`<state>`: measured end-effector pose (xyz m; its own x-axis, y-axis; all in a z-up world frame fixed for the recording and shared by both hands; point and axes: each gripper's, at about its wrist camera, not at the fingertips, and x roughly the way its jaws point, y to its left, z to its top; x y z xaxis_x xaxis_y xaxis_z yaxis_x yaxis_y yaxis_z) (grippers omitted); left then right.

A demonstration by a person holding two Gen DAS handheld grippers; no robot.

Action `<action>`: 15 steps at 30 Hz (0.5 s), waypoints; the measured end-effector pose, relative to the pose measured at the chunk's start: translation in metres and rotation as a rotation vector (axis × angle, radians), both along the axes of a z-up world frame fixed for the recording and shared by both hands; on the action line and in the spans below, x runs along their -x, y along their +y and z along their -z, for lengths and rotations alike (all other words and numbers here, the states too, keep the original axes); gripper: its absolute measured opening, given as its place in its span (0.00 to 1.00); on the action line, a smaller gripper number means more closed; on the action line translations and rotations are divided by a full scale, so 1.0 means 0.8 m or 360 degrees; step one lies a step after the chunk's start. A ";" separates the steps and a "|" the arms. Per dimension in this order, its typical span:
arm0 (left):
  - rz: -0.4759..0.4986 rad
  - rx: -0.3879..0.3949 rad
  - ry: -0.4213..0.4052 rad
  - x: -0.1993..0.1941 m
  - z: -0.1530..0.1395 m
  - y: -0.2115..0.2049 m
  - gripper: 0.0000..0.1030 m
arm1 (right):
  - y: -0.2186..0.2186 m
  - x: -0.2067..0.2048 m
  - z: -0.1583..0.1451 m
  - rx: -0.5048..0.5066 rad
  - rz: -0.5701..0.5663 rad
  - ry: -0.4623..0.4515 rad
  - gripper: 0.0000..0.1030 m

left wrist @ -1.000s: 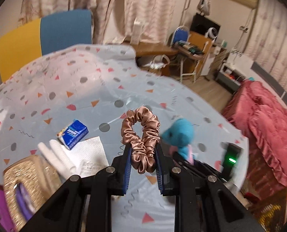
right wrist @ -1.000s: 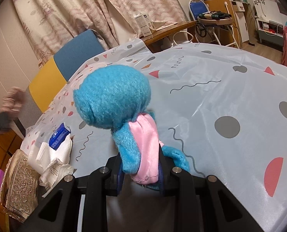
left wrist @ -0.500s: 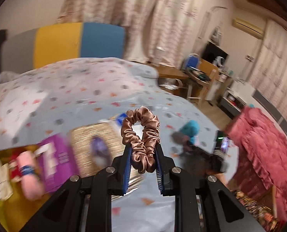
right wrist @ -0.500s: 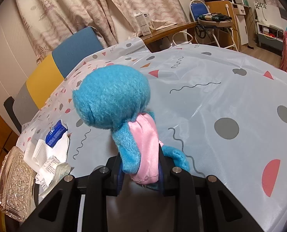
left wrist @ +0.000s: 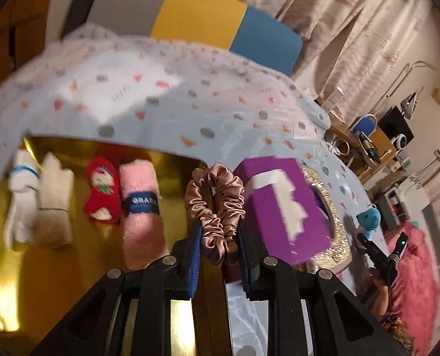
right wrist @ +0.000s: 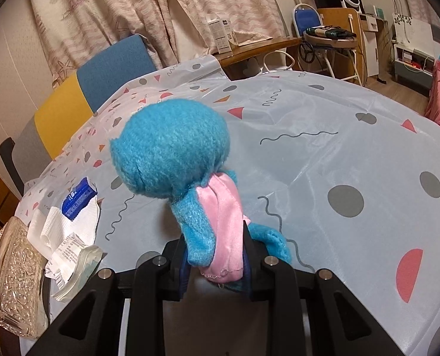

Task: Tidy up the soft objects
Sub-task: 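Carry the scrunchie into the tray beside the pink sock and open the left tool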

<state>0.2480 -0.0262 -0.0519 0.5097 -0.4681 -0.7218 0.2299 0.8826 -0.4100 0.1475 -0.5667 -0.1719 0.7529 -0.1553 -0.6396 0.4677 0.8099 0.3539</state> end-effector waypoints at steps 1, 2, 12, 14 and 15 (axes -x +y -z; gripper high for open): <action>-0.0022 0.0001 0.0031 -0.007 0.008 0.001 0.22 | 0.000 0.000 0.000 0.0003 0.0000 0.0003 0.25; -0.0034 0.0037 0.0081 -0.015 0.018 0.002 0.22 | 0.002 -0.001 0.000 0.0009 0.0002 0.0008 0.25; -0.0098 0.0020 0.0188 -0.050 0.058 0.007 0.27 | 0.002 -0.002 -0.001 0.0025 0.0003 0.0023 0.25; -0.0091 0.0035 0.0175 -0.050 0.057 0.006 0.35 | 0.002 -0.003 0.000 0.0030 0.0003 0.0028 0.25; -0.0093 0.0025 0.0157 -0.047 0.055 0.006 0.40 | 0.002 -0.004 -0.001 0.0034 0.0003 0.0031 0.25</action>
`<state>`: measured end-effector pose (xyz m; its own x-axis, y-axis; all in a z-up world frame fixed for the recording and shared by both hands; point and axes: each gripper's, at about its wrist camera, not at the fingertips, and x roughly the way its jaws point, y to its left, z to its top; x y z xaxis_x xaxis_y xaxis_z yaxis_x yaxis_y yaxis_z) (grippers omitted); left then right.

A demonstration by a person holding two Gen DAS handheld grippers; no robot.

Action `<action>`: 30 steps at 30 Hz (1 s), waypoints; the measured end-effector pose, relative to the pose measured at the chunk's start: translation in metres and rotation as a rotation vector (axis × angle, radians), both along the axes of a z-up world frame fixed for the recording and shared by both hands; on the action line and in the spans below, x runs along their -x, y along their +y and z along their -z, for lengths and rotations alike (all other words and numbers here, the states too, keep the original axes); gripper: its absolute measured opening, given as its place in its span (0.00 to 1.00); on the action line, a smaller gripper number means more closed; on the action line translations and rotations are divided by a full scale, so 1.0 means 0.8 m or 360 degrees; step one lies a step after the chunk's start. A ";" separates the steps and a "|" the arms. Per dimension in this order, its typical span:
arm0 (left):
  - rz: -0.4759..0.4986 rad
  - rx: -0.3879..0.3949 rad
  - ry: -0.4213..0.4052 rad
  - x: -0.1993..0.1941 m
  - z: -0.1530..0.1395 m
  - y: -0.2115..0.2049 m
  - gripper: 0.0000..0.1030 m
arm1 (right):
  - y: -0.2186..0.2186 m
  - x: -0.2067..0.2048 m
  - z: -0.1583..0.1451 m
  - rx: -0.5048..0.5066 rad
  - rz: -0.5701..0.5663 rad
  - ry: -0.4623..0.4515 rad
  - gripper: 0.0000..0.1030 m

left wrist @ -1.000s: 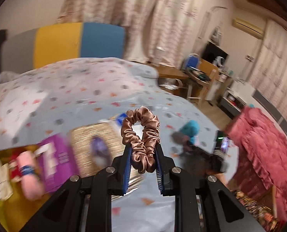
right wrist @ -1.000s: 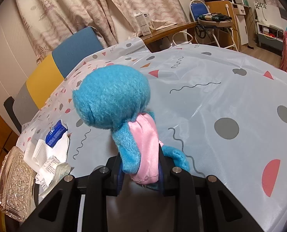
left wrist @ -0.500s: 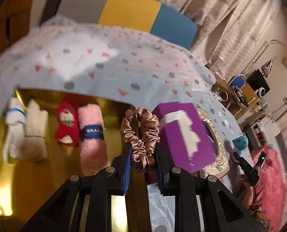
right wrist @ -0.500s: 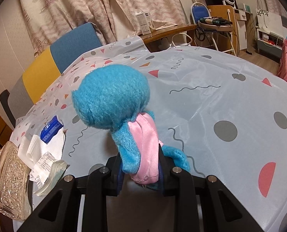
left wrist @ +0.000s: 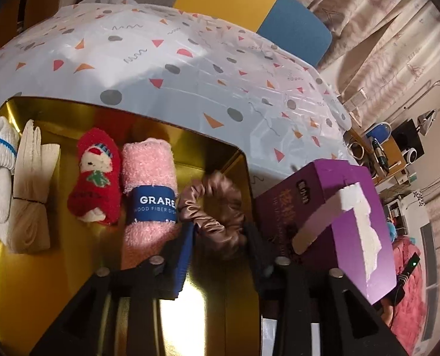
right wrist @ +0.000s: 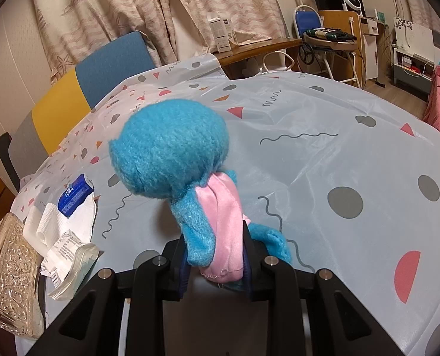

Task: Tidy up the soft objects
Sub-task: 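Carry the scrunchie into the tray beside the pink sock and open the left tool, then carry the blue plush doll into the tray and release it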

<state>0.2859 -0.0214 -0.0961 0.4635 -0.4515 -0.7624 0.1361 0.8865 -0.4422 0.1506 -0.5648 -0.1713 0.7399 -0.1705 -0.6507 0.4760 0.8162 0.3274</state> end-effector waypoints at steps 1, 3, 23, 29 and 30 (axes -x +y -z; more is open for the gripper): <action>-0.0002 -0.0010 -0.0010 -0.001 -0.001 -0.001 0.42 | 0.000 0.000 0.000 0.0006 0.0001 0.0004 0.25; -0.0002 -0.0019 -0.0021 0.001 -0.003 0.000 0.45 | 0.001 -0.001 0.000 0.0014 0.0001 0.0012 0.25; 0.0080 -0.0281 -0.0447 0.141 -0.043 0.025 0.74 | 0.042 0.048 -0.097 0.0010 -0.0074 -0.0054 0.26; 0.0058 -0.0309 -0.0493 0.166 -0.045 0.041 0.77 | 0.107 0.072 -0.165 0.0101 -0.0253 -0.0149 0.24; 0.0051 -0.0307 -0.0492 0.170 -0.045 0.045 0.80 | 0.123 0.076 -0.177 0.0105 -0.0301 -0.0180 0.23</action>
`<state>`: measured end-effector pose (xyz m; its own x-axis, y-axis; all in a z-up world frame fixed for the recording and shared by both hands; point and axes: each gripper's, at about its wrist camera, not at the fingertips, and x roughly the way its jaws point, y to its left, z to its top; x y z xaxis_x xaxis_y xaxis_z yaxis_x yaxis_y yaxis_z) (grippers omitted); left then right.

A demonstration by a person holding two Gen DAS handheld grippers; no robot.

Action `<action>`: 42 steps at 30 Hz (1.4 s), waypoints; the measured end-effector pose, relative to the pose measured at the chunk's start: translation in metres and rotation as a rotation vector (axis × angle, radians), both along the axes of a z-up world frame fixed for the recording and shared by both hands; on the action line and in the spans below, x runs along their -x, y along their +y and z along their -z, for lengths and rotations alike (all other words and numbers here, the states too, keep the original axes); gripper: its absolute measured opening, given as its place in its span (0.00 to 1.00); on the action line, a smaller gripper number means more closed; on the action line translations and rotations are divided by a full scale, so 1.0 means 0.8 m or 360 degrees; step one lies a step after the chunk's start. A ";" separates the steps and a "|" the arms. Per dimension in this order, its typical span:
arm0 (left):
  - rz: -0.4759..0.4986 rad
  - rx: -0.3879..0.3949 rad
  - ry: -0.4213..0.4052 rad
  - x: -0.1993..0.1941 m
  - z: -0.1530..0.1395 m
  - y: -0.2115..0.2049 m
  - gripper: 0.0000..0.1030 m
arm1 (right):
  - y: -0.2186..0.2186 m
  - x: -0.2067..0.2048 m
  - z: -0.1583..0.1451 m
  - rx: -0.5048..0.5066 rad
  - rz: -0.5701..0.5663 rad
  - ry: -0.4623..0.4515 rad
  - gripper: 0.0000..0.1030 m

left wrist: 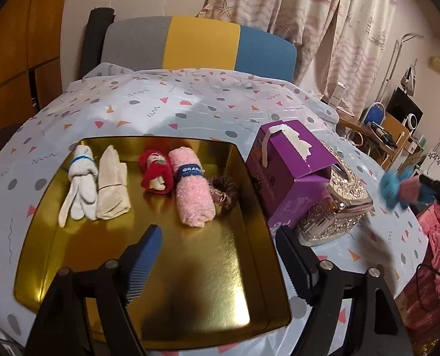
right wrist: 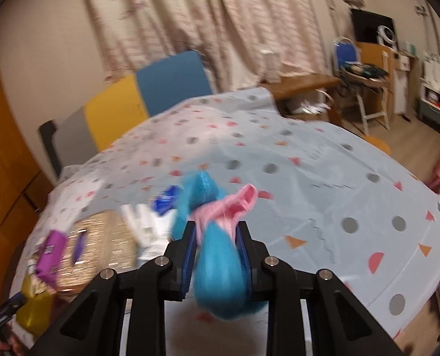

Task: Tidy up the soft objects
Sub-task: 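Carry the blue plush doll into the tray and release it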

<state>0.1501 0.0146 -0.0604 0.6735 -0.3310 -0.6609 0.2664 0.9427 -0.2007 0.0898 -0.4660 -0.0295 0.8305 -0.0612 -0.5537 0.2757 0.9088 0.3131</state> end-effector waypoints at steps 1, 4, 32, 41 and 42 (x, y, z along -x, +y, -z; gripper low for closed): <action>-0.0007 0.0004 0.0003 0.002 0.001 0.002 0.80 | 0.013 0.002 -0.008 0.0011 -0.0032 -0.0016 0.21; -0.0021 0.0026 0.0016 0.011 0.003 0.012 0.80 | 0.048 -0.001 -0.019 0.0092 -0.0119 0.0003 0.19; -0.0128 0.0048 -0.0046 0.047 -0.002 0.055 0.87 | 0.081 -0.035 0.166 -0.0854 0.0003 0.0515 0.33; -0.0187 0.0056 -0.0088 0.059 -0.004 0.074 0.87 | 0.088 0.012 0.091 -0.0717 -0.0121 0.0287 0.28; -0.0195 0.0046 -0.0099 0.061 -0.004 0.077 0.87 | 0.093 0.018 0.076 -0.0719 -0.0158 0.0240 0.27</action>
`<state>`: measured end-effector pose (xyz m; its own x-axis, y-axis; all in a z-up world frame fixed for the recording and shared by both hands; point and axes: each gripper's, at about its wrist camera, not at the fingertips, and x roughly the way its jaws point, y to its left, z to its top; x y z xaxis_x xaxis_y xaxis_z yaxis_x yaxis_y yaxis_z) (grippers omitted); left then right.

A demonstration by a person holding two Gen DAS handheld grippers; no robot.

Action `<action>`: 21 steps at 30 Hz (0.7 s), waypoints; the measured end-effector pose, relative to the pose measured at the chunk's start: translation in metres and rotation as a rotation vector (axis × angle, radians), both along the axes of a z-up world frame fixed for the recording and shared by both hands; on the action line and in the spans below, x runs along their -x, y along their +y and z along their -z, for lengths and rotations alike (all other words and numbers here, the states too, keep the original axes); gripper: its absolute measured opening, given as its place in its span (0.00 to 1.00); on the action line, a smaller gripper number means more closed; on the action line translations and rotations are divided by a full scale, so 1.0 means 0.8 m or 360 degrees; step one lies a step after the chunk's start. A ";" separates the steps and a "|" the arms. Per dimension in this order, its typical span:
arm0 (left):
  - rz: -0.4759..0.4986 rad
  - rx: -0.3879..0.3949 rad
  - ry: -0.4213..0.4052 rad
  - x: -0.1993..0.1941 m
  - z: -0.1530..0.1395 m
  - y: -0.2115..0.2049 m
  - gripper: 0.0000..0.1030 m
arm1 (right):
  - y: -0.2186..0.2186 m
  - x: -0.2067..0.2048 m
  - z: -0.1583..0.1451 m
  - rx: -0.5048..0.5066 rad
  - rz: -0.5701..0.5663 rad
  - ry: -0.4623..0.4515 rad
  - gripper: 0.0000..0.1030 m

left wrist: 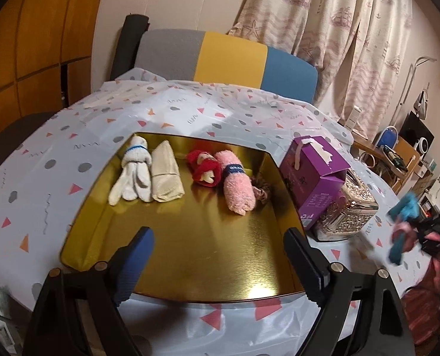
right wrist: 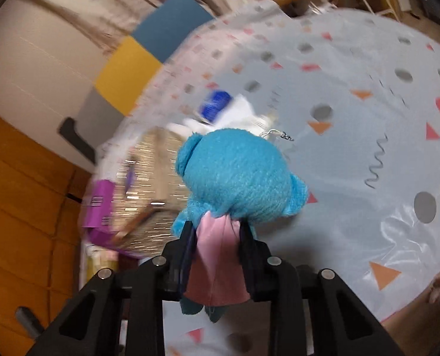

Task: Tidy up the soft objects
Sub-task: 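Carry the blue plush doll into the tray and release it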

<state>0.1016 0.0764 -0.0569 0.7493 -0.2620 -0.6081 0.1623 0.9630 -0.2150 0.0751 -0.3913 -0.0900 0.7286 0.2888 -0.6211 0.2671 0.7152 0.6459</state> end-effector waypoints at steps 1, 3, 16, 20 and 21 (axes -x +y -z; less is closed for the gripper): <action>-0.0010 -0.0006 -0.0008 0.002 0.000 0.003 0.87 | 0.005 0.006 -0.011 0.0006 -0.0023 -0.0037 0.28; -0.0030 -0.0018 -0.0022 0.007 -0.001 0.010 0.87 | 0.030 0.012 -0.045 0.0047 -0.0108 -0.0139 0.28; -0.0278 0.0032 -0.0028 0.029 -0.002 0.092 0.90 | 0.304 -0.071 -0.098 0.0220 -0.0890 -0.0359 0.28; -0.0388 0.0058 -0.0028 0.037 -0.001 0.121 0.90 | 0.364 -0.108 -0.077 0.0238 -0.0988 -0.0312 0.28; -0.0417 0.0064 -0.0029 0.039 0.000 0.129 0.90 | 0.385 -0.122 -0.066 0.0251 -0.1024 -0.0268 0.28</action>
